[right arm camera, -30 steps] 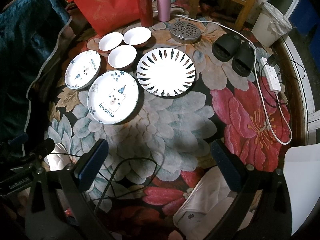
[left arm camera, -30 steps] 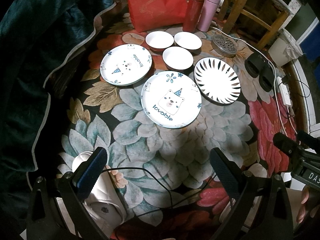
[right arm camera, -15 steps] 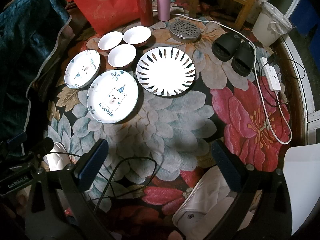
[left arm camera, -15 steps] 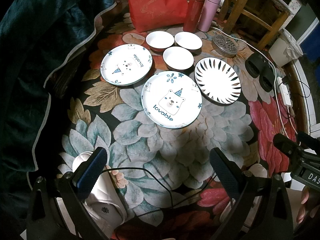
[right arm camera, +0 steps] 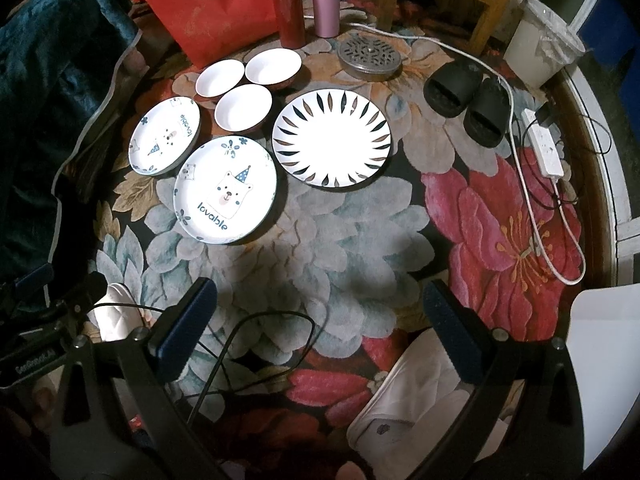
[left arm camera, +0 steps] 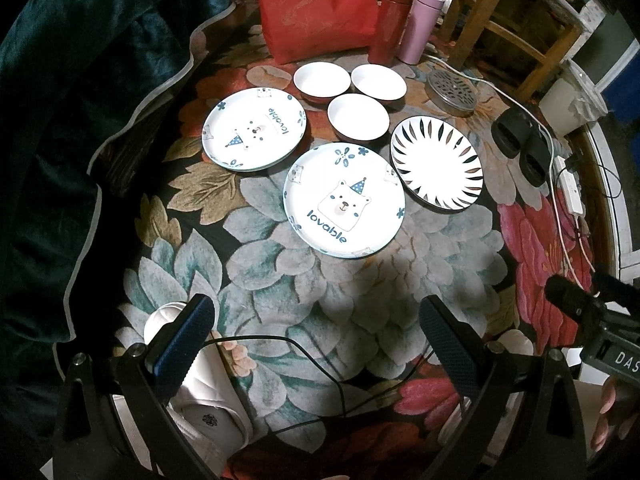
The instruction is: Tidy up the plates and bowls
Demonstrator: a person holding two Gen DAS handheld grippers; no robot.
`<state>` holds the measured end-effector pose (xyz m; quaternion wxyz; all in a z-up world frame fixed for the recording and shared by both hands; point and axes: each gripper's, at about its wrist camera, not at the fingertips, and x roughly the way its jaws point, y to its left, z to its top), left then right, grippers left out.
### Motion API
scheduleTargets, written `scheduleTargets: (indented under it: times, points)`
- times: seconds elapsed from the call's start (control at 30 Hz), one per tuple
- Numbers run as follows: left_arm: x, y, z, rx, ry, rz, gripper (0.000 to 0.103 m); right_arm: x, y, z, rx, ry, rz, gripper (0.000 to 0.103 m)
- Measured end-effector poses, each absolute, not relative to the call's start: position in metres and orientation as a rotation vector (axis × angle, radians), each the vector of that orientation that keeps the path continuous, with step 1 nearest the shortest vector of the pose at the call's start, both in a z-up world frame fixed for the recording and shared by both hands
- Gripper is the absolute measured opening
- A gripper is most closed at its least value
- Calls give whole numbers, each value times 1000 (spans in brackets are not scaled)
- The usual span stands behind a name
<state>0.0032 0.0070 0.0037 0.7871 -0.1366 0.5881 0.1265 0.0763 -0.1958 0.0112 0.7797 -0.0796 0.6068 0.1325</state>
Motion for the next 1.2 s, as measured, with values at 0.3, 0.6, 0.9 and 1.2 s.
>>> scheduleTargets:
  times: [0.3,0.6,0.9,1.2]
  points:
    - [19,19,6,-281,1261,282,102,110,-196,7,-174,1396,273,103]
    - [59,5,-18,-295,1316,205,102,178,-207,-17,-202,1374,274,103]
    - [119,2,-64,-431,1371,96,102,237,-241,-53,-124,1385,257,102]
    - [188,-21,-100,-383,1309,-21,102,269,-278,-95,123,1418,287,102]
